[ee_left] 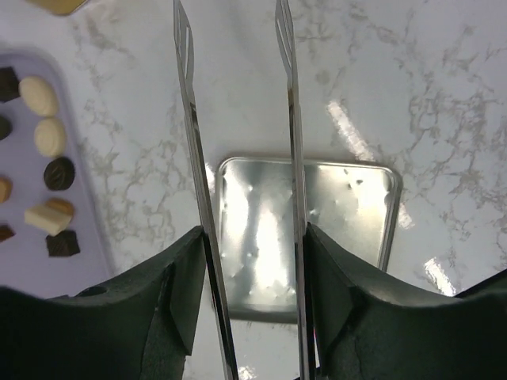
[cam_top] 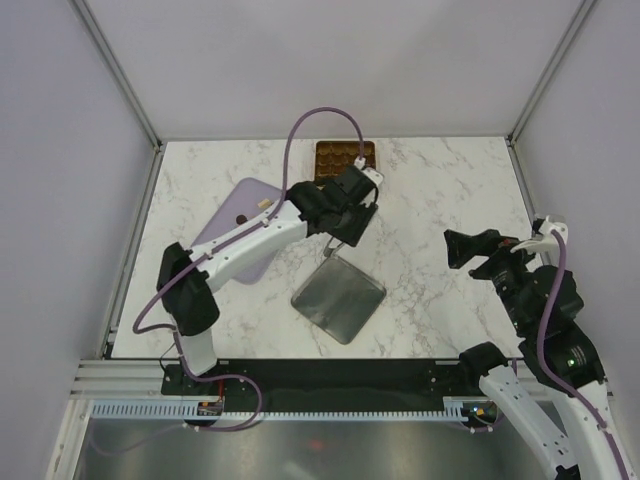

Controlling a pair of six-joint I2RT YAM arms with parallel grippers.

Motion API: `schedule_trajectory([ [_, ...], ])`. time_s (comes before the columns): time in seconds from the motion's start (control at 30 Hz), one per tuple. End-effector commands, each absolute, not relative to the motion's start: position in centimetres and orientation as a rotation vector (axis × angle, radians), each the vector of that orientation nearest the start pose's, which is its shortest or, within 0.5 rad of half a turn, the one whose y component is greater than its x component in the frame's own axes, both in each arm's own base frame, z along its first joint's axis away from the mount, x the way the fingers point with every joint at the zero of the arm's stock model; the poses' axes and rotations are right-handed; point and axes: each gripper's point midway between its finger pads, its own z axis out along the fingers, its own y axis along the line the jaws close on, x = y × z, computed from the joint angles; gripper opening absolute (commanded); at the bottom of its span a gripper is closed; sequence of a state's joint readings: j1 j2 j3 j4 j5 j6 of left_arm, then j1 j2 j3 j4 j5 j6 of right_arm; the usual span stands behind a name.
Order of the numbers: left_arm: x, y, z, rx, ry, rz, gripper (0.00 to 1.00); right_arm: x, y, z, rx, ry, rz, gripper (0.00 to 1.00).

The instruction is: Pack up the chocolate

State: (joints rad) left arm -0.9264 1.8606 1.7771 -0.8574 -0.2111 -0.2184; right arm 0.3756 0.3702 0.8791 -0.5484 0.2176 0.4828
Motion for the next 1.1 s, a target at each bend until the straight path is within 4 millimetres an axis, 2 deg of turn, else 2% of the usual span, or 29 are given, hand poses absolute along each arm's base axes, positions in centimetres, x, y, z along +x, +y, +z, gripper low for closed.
schedule_trajectory([
  [0.0,30.6,-29.1,23.4,0.577,2.345,-0.247,0.58,20.5,7.6,31.6,0.200,1.688,0.536,0.95],
  [0.07,31.1,-26.3,22.8,0.511,2.378,-0.208,0.58,20.5,7.9,31.4,0.193,1.694,0.552,0.95],
  [0.1,31.0,-25.0,23.8,0.472,2.357,-0.198,0.58,20.3,7.9,31.4,0.188,1.687,0.555,0.95],
  [0.13,30.8,-24.0,23.3,0.452,2.371,-0.176,0.58,20.2,7.9,31.1,0.180,1.689,0.551,0.95],
  [0.2,31.0,-21.9,24.1,0.388,2.356,-0.160,0.58,20.0,7.7,30.9,0.171,1.685,0.541,0.95],
  [0.3,31.4,-18.9,23.4,0.293,2.376,-0.098,0.59,20.0,7.7,30.1,0.161,1.695,0.536,0.95],
  [0.37,31.7,-17.0,22.2,0.225,2.415,-0.070,0.59,19.9,8.0,29.8,0.151,1.702,0.548,0.95],
  [0.47,31.8,-14.7,21.1,0.154,2.442,-0.023,0.59,19.9,8.2,29.6,0.142,1.706,0.555,0.95],
  [0.67,31.4,-11.6,19.2,0.047,2.486,0.051,0.58,19.8,8.2,29.6,0.130,1.702,0.551,0.95],
  [0.7,31.1,-11.4,18.6,0.042,2.502,0.056,0.58,19.9,8.1,29.4,0.133,1.703,0.548,0.95],
  [1.07,29.5,-10.5,16.6,0.050,2.551,0.089,0.58,20.1,8.5,29.3,0.121,1.708,0.560,0.95],
])
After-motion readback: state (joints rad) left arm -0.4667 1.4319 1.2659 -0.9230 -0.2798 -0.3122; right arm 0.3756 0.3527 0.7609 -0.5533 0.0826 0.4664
